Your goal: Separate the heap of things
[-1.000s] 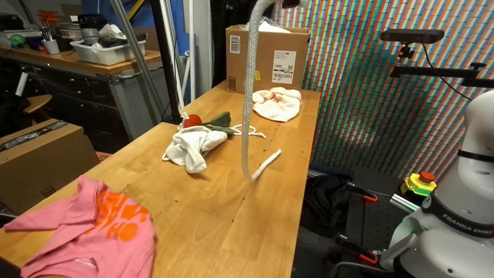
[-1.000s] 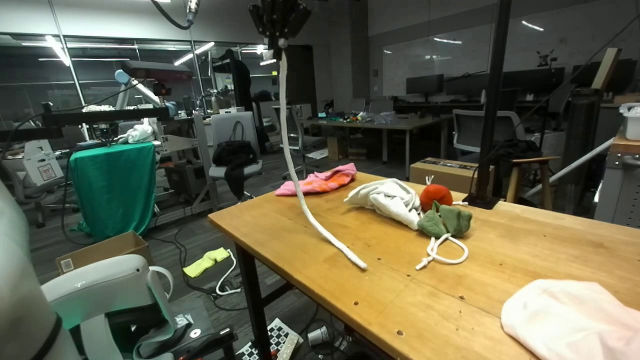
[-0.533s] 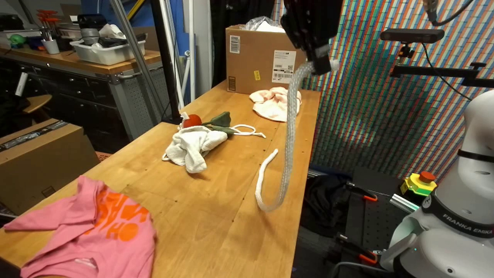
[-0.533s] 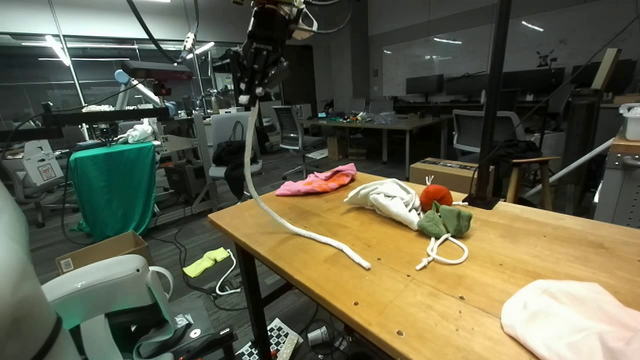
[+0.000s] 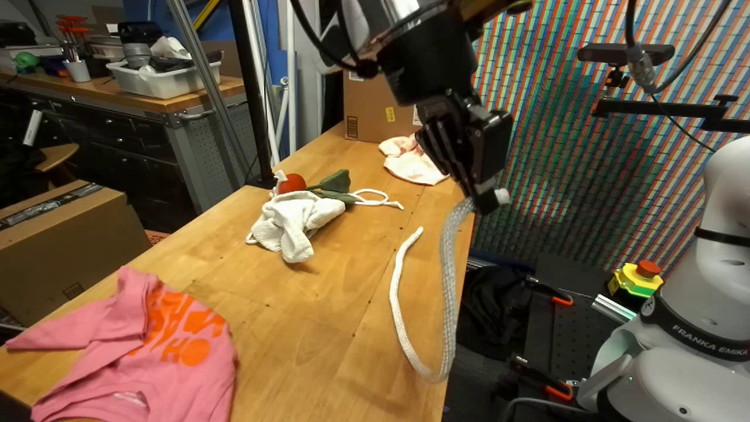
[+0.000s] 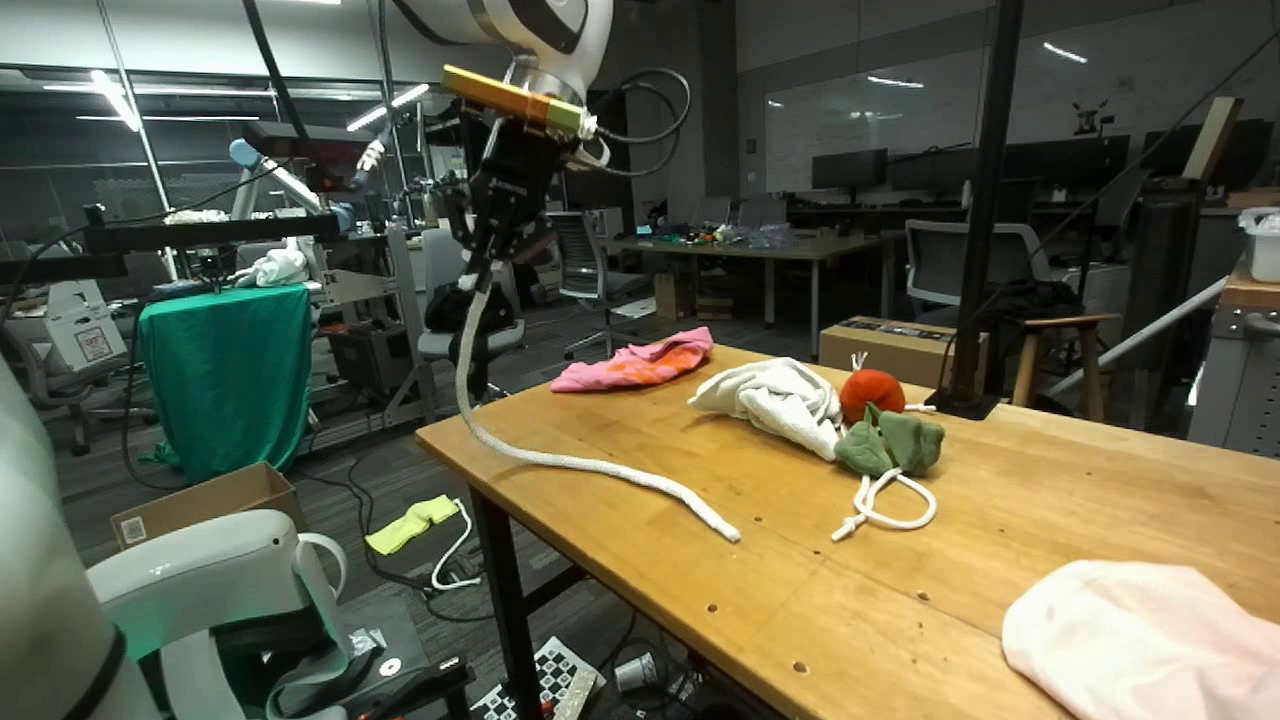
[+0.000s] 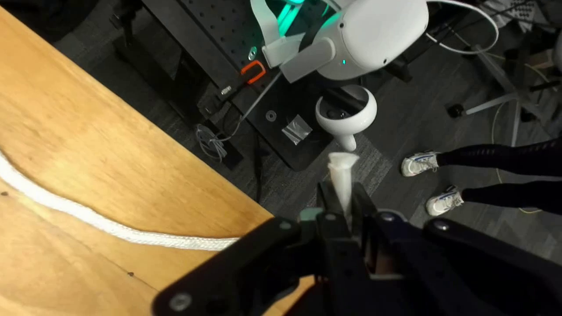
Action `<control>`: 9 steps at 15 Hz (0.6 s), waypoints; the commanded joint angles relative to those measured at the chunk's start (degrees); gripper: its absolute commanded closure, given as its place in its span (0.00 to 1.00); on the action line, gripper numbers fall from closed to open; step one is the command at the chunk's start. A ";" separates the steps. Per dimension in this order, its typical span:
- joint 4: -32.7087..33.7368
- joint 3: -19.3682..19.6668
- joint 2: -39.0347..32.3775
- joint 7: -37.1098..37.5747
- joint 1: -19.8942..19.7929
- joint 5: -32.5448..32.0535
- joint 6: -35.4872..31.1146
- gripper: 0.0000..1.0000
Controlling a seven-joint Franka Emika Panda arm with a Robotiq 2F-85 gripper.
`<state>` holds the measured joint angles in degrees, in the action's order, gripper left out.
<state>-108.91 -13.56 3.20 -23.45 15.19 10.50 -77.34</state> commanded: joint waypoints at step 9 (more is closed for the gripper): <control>-6.30 -1.48 -12.56 14.27 0.29 12.79 -20.86 0.93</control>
<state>-115.13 -14.67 -6.40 -14.24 15.34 20.61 -94.65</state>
